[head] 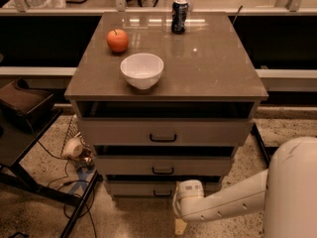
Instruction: Open bottom drawer
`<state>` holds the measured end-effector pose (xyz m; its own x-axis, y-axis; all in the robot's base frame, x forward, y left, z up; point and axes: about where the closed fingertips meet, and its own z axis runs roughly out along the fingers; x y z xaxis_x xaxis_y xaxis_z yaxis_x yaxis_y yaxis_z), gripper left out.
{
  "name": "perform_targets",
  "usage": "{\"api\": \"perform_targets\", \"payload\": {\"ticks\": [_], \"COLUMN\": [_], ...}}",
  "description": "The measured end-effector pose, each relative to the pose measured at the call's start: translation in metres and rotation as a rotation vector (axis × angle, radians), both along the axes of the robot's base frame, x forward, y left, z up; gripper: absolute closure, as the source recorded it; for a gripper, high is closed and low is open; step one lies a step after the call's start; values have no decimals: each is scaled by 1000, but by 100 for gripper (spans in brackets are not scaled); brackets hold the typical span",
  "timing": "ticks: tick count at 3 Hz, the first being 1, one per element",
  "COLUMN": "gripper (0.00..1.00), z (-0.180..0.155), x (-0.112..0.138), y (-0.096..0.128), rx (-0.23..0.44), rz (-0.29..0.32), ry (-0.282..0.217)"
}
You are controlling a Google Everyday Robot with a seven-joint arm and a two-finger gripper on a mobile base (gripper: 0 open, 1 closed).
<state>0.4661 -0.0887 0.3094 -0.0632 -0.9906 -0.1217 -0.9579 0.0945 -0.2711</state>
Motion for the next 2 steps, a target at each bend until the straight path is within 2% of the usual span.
{"api": "perform_targets", "payload": {"ticks": [2], "gripper": [0], "z": [-79], "x": [-4], "y": [30], "rx": [38], "rz": [24], "ry": [32]}}
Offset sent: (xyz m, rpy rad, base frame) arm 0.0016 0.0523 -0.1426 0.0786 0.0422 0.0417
